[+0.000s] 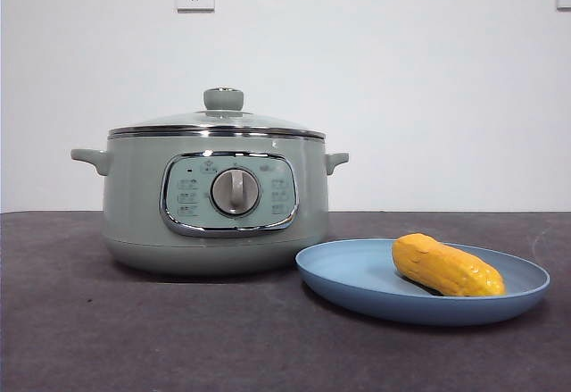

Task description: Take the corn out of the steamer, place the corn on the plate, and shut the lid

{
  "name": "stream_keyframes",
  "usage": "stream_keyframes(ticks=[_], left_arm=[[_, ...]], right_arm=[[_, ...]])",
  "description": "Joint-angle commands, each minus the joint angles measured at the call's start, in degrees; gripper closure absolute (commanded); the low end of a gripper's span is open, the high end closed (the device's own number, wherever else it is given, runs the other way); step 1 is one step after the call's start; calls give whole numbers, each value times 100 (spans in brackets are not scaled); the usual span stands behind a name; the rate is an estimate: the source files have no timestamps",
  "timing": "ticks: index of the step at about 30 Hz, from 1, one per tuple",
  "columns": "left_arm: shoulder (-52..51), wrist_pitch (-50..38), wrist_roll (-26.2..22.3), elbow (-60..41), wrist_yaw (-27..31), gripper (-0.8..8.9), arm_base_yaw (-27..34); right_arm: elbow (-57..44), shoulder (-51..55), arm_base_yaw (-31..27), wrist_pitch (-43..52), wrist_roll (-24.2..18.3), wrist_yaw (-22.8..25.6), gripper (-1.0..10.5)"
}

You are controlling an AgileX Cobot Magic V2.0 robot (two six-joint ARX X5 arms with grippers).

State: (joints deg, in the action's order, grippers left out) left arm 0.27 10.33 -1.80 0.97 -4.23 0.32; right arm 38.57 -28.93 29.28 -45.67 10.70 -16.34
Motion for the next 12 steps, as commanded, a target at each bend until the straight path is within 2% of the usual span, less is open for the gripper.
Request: stream_keyframes(ticks=[1,10,12], left_arm=[[-11,-24,52,-81,-35,817,15],[-11,-24,50,-81,-35,817,15],[-11,-24,52,-81,-35,817,15]], right_arm=[[20,4,13,15,-26,17,946],[20,4,13,15,-26,15,946],[20,7,9,44,-304,74,946]])
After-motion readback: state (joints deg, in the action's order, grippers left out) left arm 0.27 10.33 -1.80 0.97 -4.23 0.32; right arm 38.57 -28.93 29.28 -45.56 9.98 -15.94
